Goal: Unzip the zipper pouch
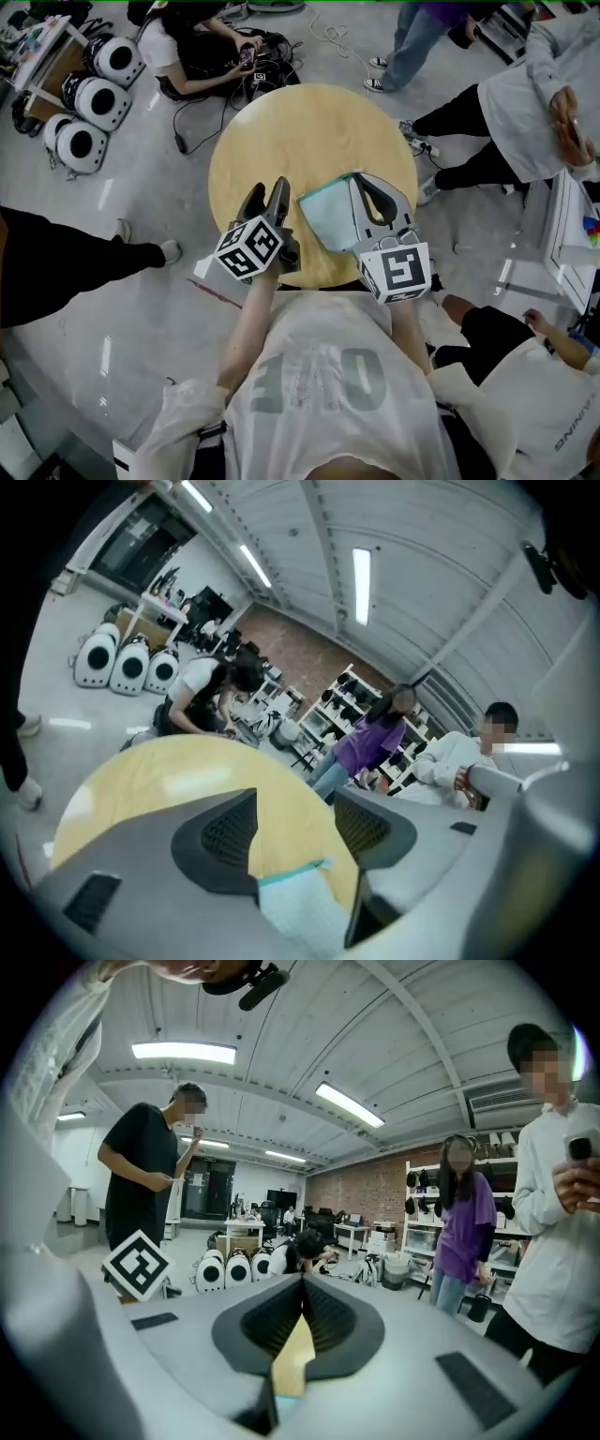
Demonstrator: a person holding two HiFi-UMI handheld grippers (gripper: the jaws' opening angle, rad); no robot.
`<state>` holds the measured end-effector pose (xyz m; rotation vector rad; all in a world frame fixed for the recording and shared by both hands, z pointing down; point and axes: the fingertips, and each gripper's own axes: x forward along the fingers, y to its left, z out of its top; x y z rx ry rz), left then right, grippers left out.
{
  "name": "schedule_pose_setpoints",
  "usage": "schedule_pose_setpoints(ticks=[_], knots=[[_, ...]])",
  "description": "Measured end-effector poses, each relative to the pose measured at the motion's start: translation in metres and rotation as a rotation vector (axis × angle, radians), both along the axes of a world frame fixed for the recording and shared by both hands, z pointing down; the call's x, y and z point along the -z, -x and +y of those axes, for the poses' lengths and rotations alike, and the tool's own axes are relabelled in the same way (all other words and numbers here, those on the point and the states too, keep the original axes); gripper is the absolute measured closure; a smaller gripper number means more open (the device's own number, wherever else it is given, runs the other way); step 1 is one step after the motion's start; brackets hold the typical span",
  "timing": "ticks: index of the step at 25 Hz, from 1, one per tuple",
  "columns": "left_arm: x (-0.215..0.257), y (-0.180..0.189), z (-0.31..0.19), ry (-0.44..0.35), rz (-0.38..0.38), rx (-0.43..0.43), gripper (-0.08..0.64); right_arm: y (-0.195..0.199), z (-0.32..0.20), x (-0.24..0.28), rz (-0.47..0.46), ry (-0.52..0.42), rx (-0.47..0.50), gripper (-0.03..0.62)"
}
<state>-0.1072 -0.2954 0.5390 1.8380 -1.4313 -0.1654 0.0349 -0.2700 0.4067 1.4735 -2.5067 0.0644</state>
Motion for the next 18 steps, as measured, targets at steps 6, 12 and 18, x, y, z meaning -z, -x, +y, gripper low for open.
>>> schedule_pose_setpoints(ticks=[6, 12, 18], knots=[[-0.066, -0.020, 0.022, 0.283, 0.150, -0.040, 0.299, -0.007, -0.001, 0.008, 0.006, 0.035, -0.011, 0.565], [-0.108, -0.033, 0.037, 0.494, 0.276, -0.048, 0.299, -0.008, -0.005, 0.007, 0.016, 0.051, -0.012, 0.565], [-0.128, -0.047, 0.045, 0.580, 0.304, -0.085, 0.301, -0.012, -0.003, -0.002, 0.021, 0.065, -0.010, 0.565]])
